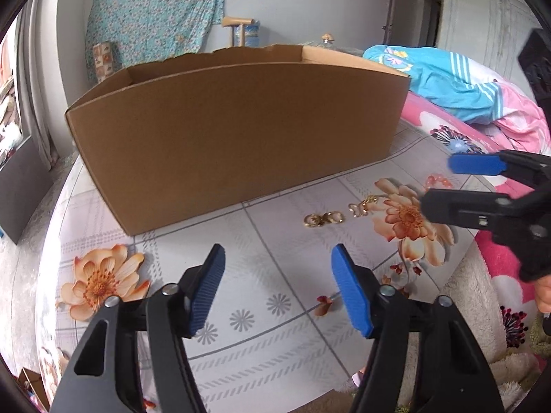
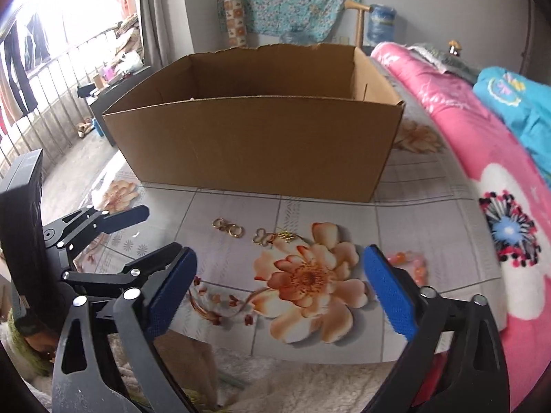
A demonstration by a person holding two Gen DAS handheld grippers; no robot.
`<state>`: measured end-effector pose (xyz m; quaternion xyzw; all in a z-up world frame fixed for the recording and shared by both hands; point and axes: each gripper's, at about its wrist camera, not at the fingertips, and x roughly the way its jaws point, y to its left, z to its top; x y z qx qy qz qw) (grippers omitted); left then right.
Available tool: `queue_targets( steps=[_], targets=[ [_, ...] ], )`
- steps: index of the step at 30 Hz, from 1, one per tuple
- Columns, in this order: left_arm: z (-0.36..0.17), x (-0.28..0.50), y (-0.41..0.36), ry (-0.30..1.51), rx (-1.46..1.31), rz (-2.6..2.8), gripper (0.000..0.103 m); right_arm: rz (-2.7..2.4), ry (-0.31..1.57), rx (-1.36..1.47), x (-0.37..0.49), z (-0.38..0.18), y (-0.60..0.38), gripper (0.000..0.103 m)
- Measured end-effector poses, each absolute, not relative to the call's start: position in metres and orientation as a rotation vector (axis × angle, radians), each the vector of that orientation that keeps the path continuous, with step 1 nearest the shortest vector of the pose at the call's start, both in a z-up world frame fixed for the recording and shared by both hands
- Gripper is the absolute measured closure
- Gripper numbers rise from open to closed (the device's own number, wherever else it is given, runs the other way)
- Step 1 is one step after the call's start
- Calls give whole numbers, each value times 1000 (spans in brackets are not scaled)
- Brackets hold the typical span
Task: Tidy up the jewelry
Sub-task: 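Move the right tool back toward the gold charms on the sheet, then lower the right tool onto a small gold ring and close on it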
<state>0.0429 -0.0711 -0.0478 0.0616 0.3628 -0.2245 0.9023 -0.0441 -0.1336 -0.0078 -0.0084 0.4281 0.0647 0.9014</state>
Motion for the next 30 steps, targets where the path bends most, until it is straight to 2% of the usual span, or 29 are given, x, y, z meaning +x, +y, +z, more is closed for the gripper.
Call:
queue_targets(
  steps=[2,4,7,12,18,24,30],
  targets=[
    [-48,45,-75,745,146,-486,52,135,908,-9,-36,-14,-134,39],
    [-50,49,-80,749,167,-500,61,146,927,15,-31,-18,-134,49],
    [-52,57,-89,764,196,-529,71,162,950,37,-23,-25,-135,56],
    [-58,70,-100,790,234,-551,81,181,960,53,-16,-31,-134,56],
    [-58,77,-110,793,268,-571,83,208,965,62,-11,-37,-135,57],
    [-57,81,-112,799,281,-582,95,214,961,84,-10,-41,-140,61],
    [-57,82,-113,800,293,-591,96,209,949,98,-15,-41,-145,61]
  ],
)
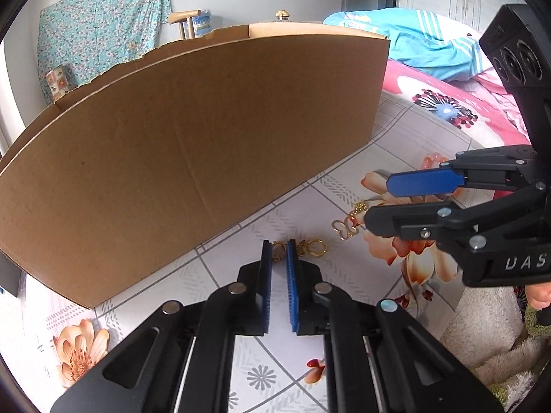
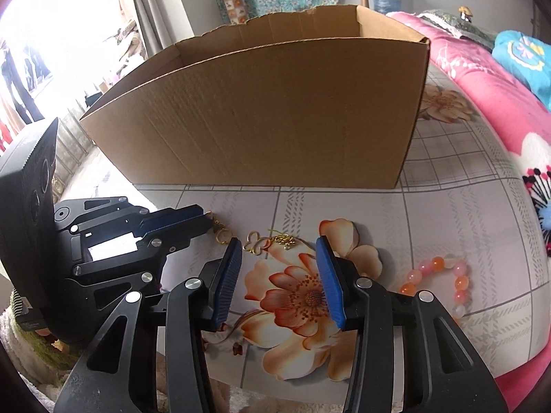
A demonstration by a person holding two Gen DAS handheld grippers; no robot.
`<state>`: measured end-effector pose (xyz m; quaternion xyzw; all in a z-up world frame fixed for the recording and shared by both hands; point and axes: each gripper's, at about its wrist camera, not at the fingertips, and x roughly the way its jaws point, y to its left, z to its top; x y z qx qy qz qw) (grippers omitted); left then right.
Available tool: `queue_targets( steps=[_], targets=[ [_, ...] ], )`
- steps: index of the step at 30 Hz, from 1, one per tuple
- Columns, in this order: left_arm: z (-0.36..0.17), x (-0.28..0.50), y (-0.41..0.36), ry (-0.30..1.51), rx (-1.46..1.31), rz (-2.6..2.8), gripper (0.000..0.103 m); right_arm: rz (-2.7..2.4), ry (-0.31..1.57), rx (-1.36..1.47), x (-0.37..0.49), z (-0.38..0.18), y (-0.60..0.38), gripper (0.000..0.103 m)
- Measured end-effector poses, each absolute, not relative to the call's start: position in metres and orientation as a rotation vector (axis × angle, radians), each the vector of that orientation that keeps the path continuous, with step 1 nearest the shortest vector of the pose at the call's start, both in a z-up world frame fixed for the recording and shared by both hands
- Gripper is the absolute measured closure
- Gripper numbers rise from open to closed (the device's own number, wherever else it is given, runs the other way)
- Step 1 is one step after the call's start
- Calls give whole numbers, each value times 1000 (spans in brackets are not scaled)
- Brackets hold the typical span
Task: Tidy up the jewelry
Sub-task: 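Lower the right tool onto a small gold ring and close on it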
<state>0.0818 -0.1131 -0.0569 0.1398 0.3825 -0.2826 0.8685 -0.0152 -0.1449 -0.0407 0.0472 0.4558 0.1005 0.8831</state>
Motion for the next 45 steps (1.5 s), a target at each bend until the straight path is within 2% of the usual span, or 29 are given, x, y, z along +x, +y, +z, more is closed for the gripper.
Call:
queue_targets(
  steps=[3,17,21,25,41,43,45],
  targets=[
    [-57,81,-111,808,284,-590,100,208,944,101,-18,-39,-146,61],
    [-54,73,-94,816,228,-604,100,254,944,70,-20,-34,-127,61],
    [-51,82,-95,804,206,-611,89,258,943,68,-16,-32,-125,61],
    [-53,88,-99,814,209,-614,85,254,943,78,-14,-31,-127,61],
    [-56,96,-102,836,226,-613,85,241,951,137,-17,-41,-141,61],
    [-56,97,-101,838,216,-606,92,240,948,141,-18,-40,-142,61],
    [-56,99,-98,843,194,-607,94,239,945,141,-21,-39,-143,61]
  ],
)
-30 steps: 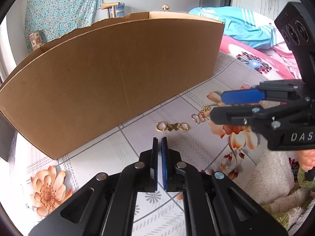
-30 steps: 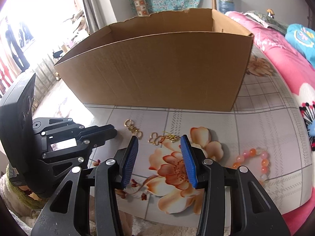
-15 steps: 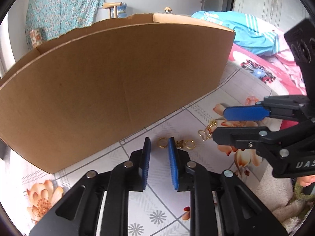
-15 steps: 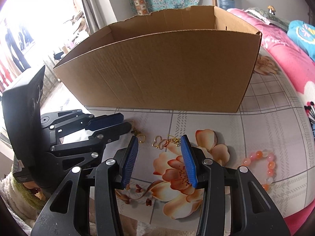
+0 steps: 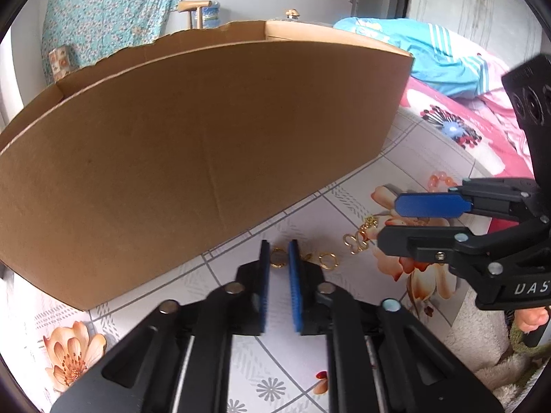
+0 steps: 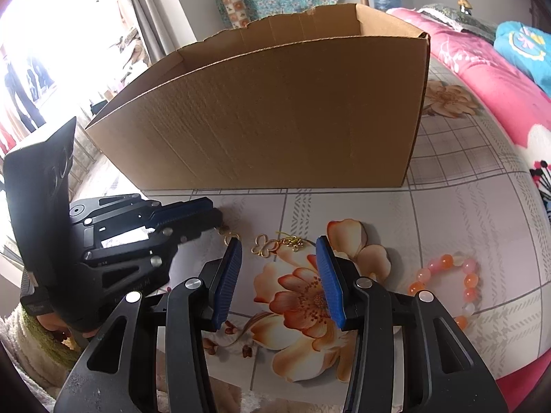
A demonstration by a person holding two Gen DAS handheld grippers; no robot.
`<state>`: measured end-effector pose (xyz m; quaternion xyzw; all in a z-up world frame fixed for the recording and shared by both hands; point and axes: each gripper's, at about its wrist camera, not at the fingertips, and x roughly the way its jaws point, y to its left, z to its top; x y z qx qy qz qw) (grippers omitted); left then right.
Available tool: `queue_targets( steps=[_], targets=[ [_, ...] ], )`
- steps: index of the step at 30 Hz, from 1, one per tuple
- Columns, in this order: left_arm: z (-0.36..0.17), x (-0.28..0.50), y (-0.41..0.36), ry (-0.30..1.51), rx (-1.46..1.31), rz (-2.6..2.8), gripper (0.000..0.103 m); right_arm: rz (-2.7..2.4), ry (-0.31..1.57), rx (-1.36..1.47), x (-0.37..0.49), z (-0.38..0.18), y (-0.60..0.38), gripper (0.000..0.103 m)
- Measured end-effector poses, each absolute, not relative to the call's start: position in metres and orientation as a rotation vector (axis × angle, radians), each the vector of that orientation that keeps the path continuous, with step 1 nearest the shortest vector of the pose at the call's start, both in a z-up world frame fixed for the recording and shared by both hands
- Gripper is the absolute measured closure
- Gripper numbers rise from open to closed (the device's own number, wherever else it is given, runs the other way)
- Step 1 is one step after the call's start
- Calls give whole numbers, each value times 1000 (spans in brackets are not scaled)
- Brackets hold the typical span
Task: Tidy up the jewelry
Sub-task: 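Lower the right tool onto a small gold ring and close on it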
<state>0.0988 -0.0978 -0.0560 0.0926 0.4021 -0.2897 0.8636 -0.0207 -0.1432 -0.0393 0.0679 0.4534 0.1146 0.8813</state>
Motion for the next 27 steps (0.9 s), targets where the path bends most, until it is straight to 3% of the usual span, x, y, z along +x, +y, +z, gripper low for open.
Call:
queue_targets(
  steps=[15,23,27],
  targets=[
    [-57,79,-67,856,133,-570,94,372,927,-20,-21,-32,-117,61],
    [-58,70,-60,841,112,-566,94,473,983,-188,5,-42,-95,79],
    [-59,67,-57,836,100,-574,94,492,1008,-244,14,-44,-90,80]
  ],
)
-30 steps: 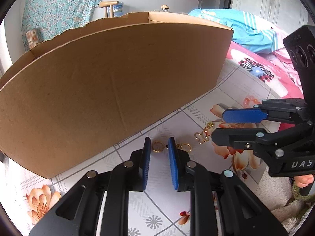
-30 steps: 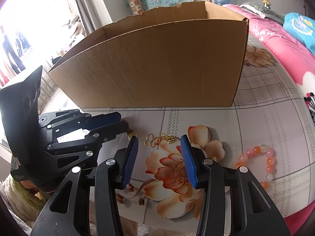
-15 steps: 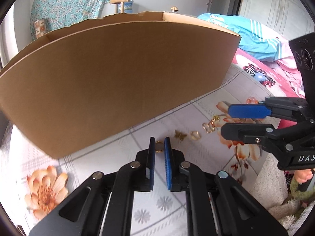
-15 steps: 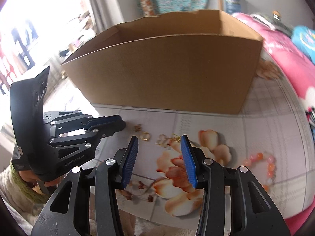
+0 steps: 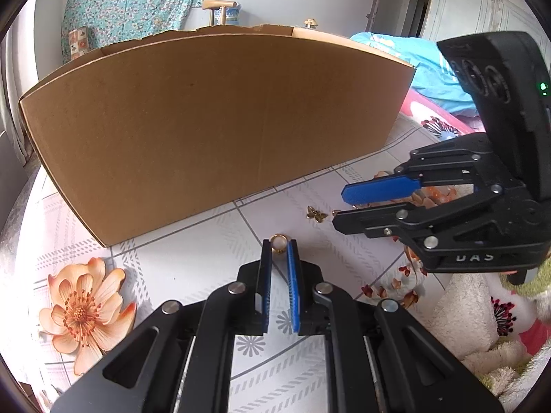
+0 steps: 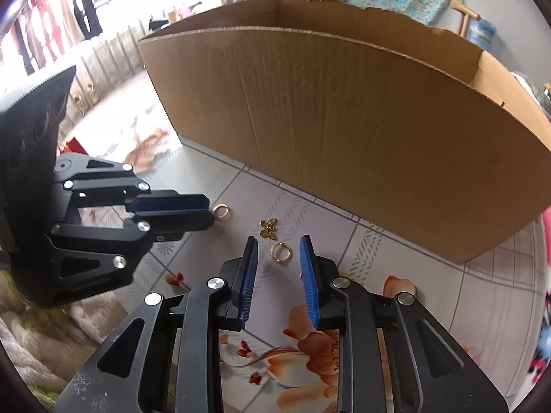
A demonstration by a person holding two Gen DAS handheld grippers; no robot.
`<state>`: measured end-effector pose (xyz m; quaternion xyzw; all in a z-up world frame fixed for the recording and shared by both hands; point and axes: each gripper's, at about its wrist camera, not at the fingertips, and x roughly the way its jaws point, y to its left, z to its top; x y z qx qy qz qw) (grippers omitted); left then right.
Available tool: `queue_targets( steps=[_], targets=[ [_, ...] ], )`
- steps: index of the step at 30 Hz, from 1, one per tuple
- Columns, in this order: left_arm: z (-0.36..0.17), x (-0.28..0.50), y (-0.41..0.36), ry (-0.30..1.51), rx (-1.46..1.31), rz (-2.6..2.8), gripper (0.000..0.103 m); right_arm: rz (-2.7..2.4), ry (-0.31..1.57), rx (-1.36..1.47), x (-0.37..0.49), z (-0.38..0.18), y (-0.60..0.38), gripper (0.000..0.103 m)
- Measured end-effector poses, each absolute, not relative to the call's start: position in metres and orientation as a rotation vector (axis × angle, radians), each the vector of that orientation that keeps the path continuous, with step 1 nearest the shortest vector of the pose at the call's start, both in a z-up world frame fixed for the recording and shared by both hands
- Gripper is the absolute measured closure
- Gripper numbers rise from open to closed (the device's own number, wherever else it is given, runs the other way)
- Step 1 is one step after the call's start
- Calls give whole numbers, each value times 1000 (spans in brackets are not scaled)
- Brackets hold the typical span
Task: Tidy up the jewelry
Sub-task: 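Lower the right tool onto a small gold ring and close on it, then hold the gold ring in the right tool and lift it off the sheet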
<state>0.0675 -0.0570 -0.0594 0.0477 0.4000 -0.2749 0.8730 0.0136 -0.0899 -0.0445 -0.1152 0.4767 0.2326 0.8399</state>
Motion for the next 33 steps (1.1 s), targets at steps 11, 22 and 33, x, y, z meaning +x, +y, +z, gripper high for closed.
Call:
queue_targets(
  steps=[11,22,33],
  targets=[
    [-62,63,-51,821,94,-586,94,517,1035,-316,22,-47,-69,94],
    [-61,64,-46,846,72,-584,94,454,1061,-187,22,-46,-70,94],
    [-57,70,-53,854,75,-582,87,391,1076,-33,9,-47,-78,94]
  ],
)
